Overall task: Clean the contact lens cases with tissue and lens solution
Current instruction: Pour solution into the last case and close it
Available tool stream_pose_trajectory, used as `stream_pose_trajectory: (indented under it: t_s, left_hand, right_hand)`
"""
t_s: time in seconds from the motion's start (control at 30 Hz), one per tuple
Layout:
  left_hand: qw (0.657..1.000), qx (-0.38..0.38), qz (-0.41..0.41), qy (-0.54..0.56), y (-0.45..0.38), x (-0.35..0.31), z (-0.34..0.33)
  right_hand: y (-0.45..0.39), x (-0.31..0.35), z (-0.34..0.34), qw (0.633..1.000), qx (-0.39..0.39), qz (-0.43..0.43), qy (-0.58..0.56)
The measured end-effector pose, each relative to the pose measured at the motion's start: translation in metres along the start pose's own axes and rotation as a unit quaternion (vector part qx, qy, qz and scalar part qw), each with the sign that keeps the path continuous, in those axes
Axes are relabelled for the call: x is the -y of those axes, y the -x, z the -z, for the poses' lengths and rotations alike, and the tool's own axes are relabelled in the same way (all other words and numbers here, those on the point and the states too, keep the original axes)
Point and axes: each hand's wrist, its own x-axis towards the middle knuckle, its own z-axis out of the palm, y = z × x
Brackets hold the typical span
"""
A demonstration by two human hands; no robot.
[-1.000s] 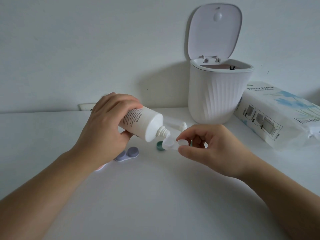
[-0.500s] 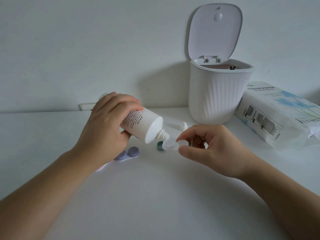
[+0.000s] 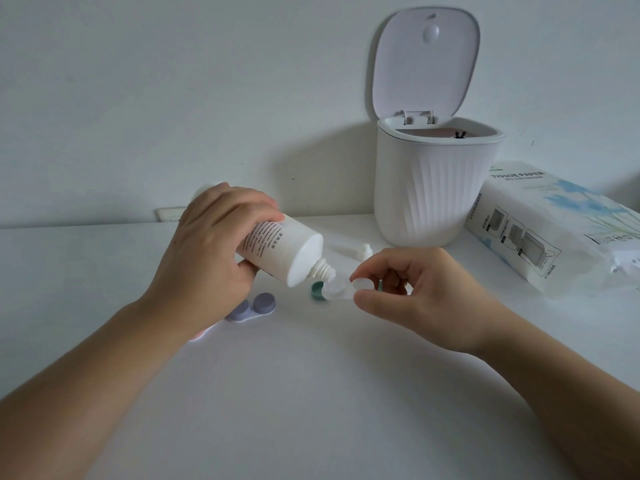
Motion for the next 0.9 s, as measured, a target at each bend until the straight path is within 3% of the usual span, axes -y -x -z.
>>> stream_pose_trajectory:
  t_s: [0.43,0.63,0.9]
  left_hand:
    - [0.998,-0.003,0.045,0.049,0.0017,-0.0046,0.0023]
    - [0.984,-0.005,0.137,0.114,0.0051,-0.0066,0.0053]
    - [0.939,-0.025,0.267,0.213,0.0058,-0.0052,0.0070]
  right_hand:
    - [-0.0010,-0.0016,-0.0006,1.000,-0.005,-0.004,-0.012]
    - [-0.0019,-0.0017,-0.0007,1.000,-0.009,-0.001,-0.008]
    - [-0.0017,-0.0026,-0.0007,1.000,-0.012,-0.006,-0.021]
